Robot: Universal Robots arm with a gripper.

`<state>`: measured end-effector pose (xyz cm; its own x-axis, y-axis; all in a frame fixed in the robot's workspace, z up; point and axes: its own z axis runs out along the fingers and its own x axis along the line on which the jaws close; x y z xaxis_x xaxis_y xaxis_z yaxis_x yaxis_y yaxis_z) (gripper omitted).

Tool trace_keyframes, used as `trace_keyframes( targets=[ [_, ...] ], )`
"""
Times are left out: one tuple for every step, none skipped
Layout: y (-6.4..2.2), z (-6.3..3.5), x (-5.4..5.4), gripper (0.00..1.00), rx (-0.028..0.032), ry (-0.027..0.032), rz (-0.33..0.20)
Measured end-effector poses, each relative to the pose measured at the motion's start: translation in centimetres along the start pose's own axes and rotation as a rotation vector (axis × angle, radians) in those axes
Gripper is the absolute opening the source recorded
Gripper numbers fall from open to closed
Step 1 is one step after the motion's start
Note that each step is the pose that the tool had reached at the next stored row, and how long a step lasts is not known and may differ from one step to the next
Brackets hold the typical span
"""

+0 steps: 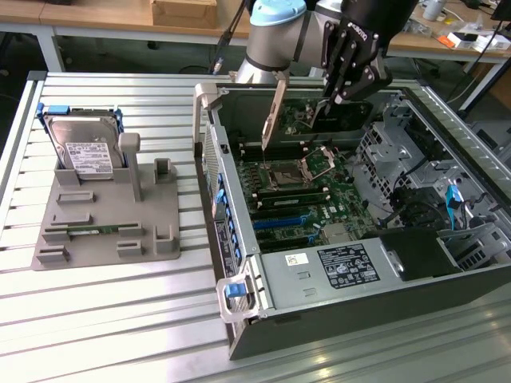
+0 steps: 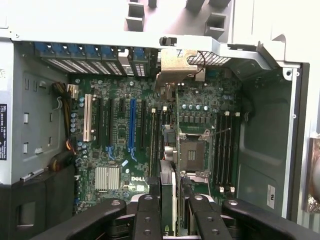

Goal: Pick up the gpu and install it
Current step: 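Insert the gpu into the slot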

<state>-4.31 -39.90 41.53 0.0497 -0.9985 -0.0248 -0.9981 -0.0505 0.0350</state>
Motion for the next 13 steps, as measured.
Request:
trace_keyframes(
  targets=[
    [0.00, 0.03, 0.00, 0.27, 0.0000, 0.0001, 0.000],
    [0.00, 0.06, 0.00, 0.27, 0.0000, 0.0001, 0.000],
    [0.00, 0.10, 0.01, 0.27, 0.0000, 0.0000, 0.000],
    [0.00, 0.13, 0.01, 0.27, 0.0000, 0.0001, 0.000],
    [-0.01, 0.15, 0.01, 0.27, 0.0000, 0.0001, 0.000],
    [-0.01, 0.17, 0.01, 0.27, 0.0000, 0.0001, 0.000],
    [-0.01, 0.21, 0.01, 0.27, 0.0000, 0.0000, 0.000],
    [-0.01, 0.24, 0.02, 0.27, 0.0000, 0.0001, 0.000],
    [-0.01, 0.27, 0.02, 0.27, 0.0000, 0.0001, 0.000],
    [-0.01, 0.29, 0.02, 0.27, 0.0000, 0.0001, 0.000],
    [-0.01, 0.34, 0.02, 0.27, 0.0000, 0.0001, 0.000],
    [-0.01, 0.36, 0.02, 0.27, 0.0000, 0.0001, 0.000],
    [-0.01, 0.39, 0.03, 0.27, 0.0000, 0.0001, 0.000]
  ],
)
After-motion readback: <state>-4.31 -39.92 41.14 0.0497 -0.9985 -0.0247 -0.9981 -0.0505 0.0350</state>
